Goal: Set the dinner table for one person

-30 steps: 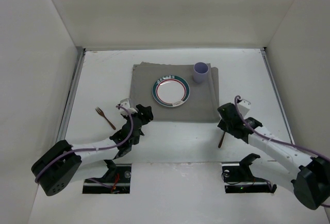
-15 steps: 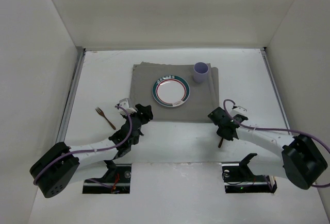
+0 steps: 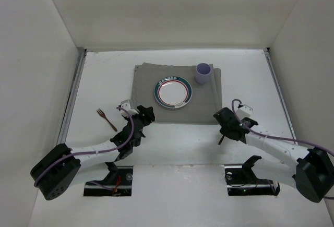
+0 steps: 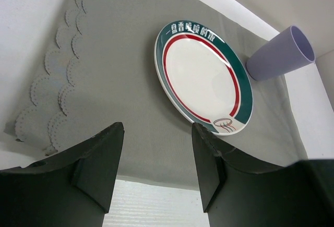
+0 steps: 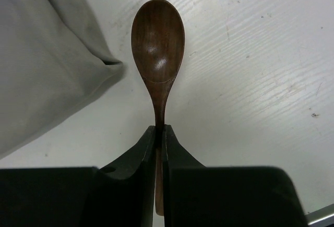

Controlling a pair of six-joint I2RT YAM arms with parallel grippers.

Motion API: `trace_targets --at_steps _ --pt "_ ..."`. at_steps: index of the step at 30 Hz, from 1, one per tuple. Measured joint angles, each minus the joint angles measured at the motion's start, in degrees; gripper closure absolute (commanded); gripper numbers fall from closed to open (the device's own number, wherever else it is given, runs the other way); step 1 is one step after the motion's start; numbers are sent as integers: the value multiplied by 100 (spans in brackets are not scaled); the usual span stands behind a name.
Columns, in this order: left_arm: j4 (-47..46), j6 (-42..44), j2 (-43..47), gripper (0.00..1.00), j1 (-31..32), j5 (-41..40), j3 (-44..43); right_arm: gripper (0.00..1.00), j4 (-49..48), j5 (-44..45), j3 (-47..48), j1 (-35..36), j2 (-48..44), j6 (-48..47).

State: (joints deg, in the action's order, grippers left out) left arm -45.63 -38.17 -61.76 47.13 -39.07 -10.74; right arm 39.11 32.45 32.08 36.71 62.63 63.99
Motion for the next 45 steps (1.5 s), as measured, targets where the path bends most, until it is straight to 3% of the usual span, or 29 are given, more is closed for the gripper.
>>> trace_targets --at_steps 4,7,14,21,28,45 --pt "2 0 -48 47 0 0 0 93 286 52 232 0 -367 -315" --pt "0 0 -85 47 0 0 0 94 286 -2 811 11 -140 -1091" --pt "0 0 -184 47 -2 0 0 94 -579 -533 2459 13 1784 -2992" --pt "0 -2 -184 47 -15 2 0 94 -1110 -1025 3309 -22 3362 -4028" --pt "0 -2 -188 47 -28 2 0 94 -1143 -1152 3598 -188 3939 -4363" --pt "-2 -7 -234 47 -28 2 0 89 -1362 -1307 3615 -564 4052 -3945"
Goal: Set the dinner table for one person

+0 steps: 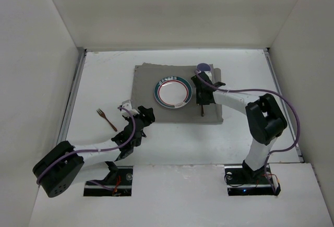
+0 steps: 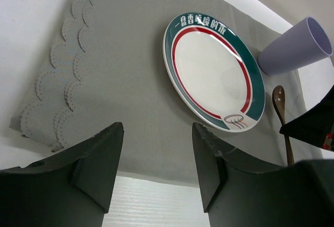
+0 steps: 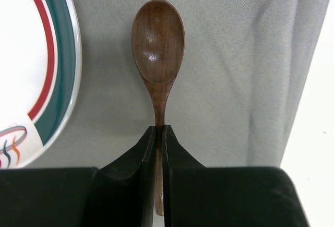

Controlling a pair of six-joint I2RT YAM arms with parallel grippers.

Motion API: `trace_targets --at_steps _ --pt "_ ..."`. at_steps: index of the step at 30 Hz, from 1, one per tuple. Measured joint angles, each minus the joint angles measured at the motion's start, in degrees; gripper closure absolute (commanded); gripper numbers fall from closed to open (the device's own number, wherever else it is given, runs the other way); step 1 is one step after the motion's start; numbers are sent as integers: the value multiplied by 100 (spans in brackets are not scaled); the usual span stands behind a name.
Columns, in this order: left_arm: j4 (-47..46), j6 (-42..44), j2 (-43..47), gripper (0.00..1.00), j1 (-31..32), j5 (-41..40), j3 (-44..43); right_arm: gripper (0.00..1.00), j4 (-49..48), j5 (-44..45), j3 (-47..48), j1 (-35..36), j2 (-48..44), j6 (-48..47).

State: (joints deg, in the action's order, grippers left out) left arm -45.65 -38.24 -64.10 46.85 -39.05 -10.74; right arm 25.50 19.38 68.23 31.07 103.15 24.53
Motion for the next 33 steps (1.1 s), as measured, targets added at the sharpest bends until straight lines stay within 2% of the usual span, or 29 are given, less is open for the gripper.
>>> trace_targets --at_steps 8,15,20,25,27,32,33 --pt "0 0 0 47 0 0 0 83 -109 -48 0 -28 190 192" --pt "2 2 -2 47 -9 0 0 57 -306 -61 -92 -42 105 306" --pt "9 24 -177 47 -9 -2 -48 45 -350 -81 -348 -61 -496 328" --pt "203 90 -442 50 -11 0 -310 37 -684 -74 -876 -61 -1641 330" --pt "380 101 -503 52 -11 4 -459 39 -994 -59 -1257 -44 -2170 304" --pt "1276 -13 -503 68 -66 9 -914 66 -2081 13 -2417 66 -3351 179" --pt "1558 -70 -496 71 -127 22 -1032 75 -2310 50 -2621 125 -3528 221"
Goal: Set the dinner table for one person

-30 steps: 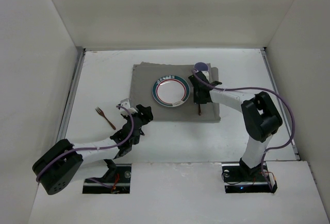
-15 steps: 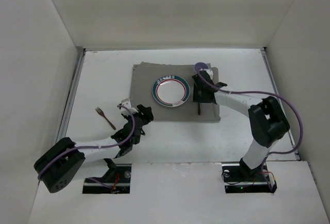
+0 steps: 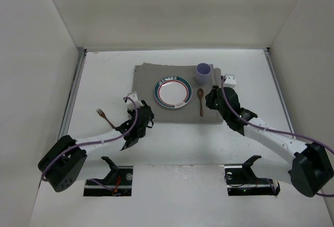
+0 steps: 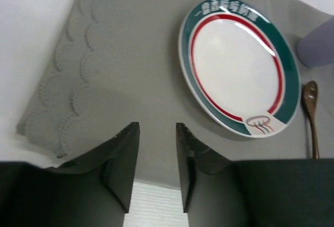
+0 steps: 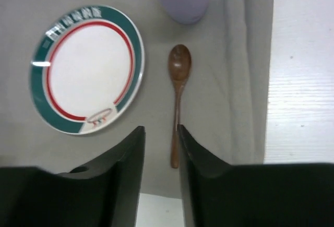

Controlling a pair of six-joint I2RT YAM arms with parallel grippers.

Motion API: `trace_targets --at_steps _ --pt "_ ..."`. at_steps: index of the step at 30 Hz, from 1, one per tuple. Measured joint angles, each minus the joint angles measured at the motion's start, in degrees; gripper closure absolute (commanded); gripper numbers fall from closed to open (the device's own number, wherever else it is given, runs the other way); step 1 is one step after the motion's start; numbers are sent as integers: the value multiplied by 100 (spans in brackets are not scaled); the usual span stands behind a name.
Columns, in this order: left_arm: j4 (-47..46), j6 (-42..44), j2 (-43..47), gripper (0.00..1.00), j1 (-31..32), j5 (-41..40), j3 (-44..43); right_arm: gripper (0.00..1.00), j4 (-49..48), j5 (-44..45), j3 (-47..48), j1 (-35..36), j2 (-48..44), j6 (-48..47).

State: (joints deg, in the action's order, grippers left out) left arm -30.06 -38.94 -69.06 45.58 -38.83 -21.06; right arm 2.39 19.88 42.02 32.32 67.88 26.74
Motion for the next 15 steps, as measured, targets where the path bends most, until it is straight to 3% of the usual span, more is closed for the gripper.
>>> trace_targets --at_steps 2,4,11,15 --pt "603 -127 42 74 -184 35 -227 84 -428 90 -356 184 -280 118" --pt "1303 -278 142 75 -468 103 -448 86 -800 155 -660 422 -501 229" --pt "3613 -719 1008 62 -1784 317 -643 76 -1720 413 -1182 737 -745 415" --pt "4398 -798 1390 60 -2487 345 -643 74 -1965 481 -1202 715 -483 459"
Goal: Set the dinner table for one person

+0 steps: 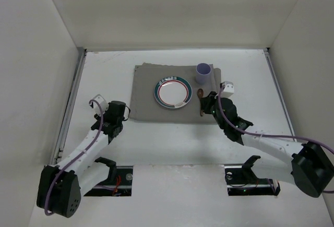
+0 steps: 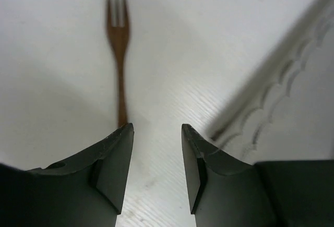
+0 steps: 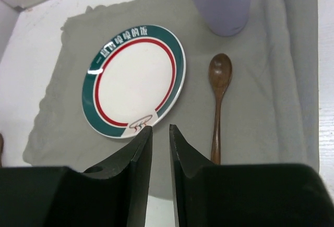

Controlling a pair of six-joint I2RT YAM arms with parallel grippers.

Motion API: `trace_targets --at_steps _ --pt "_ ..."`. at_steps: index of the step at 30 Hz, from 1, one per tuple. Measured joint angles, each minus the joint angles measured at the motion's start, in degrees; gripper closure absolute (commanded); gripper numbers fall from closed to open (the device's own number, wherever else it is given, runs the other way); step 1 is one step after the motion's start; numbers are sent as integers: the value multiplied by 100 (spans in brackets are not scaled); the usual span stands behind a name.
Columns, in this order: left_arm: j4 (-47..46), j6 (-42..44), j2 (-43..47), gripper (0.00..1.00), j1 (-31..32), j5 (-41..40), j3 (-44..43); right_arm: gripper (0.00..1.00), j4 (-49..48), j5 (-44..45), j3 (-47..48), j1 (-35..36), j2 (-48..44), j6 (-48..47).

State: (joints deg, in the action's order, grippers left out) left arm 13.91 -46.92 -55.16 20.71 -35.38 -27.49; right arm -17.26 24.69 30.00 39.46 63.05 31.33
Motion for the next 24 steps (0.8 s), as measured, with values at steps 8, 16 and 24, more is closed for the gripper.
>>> trace_targets --at_steps 8,16,24 --pt "90 7 -1062 63 -953 234 0 73 -81 2 4 13 597 0" --pt "-254 7 -1541 64 -1012 289 -31 71 -127 2 9 31 601 0" --pt "-767 4 -1753 71 -1276 258 -33 71 -129 0 50 33 673 -2"
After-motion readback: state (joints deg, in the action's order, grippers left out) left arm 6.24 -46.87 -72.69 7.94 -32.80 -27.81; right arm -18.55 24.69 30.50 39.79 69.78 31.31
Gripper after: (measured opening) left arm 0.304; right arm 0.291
